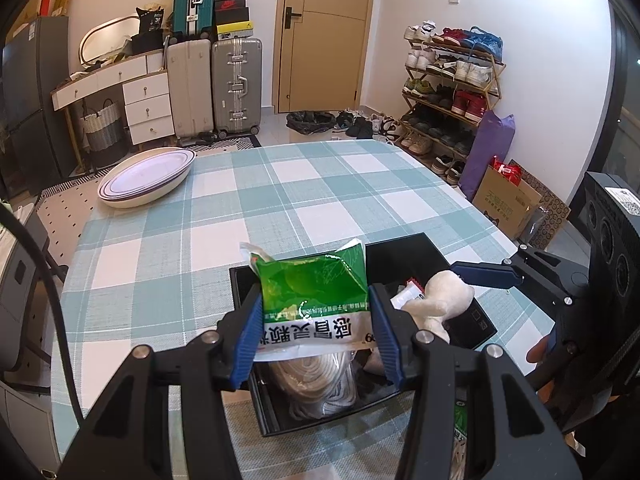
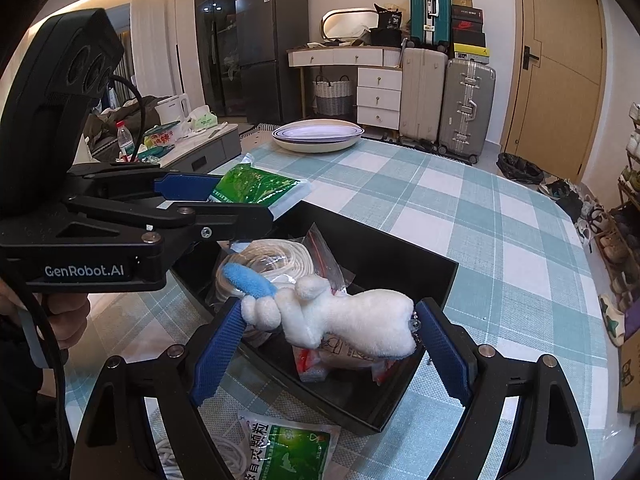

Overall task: Organize soft objects
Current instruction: 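Lower the bunny and green packet into the black box, then open both grippers to release the bunny and green packet, then pull both tools back from the box toward the remaining packet and cable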

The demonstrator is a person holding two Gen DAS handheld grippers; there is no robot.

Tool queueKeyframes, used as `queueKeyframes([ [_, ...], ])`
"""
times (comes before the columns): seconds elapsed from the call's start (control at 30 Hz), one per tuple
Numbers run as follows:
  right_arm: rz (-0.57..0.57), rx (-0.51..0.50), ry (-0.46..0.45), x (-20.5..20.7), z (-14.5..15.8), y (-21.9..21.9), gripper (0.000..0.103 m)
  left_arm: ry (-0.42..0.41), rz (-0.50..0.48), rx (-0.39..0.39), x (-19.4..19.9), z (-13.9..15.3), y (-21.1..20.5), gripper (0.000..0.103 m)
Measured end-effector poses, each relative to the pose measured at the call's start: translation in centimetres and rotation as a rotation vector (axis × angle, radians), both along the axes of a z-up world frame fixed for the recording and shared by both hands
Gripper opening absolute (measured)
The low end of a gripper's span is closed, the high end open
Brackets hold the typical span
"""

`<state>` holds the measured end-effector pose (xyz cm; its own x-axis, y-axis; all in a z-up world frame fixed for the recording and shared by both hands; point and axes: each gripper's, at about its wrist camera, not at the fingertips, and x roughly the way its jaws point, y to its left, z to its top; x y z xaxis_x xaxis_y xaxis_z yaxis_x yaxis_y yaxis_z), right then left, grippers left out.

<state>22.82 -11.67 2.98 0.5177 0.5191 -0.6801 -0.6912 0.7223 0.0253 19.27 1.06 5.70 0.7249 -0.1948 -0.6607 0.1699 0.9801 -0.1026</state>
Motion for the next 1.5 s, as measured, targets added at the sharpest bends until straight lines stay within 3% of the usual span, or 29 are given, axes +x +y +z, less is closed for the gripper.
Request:
queueKeyframes([
  [0.67, -0.042, 0.007, -0.032, -0.8, 0.3, -1.8, 0.098, 0.03, -0.031, 0.012, 0.7, -0.7, -1.4, 0.057],
  [0.7, -0.051, 0.01, -0.033, -0.9, 0.4, -2.1, 0.099, 0.029, -0.032, 0.015, 0.6, -0.7, -1.5, 0.059],
  [0.8, -0.072, 0.015, -0.031, -1.1, 0.5, -2.9, 0.101, 0.016, -0.029, 0.02, 0.1, -0.5, -1.7, 0.082],
  [0.87, -0.087, 0.019, -0.035, -1.3, 0.6, -3.5, 0.101, 0.001, -0.028, 0.017, -0.4, -0.3, -1.7, 0.086],
  [0.97, -0.101, 0.031, -0.026, -1.7, 0.7, -4.2, 0.102, -0.008, -0.024, 0.014, -1.1, -0.1, -1.5, 0.103],
  [1.5, -0.159, 0.06, 0.016, -4.6, -0.2, -6.9, 0.102, -0.038, 0.052, 0.034, -6.6, -0.5, 0.7, 0.103],
])
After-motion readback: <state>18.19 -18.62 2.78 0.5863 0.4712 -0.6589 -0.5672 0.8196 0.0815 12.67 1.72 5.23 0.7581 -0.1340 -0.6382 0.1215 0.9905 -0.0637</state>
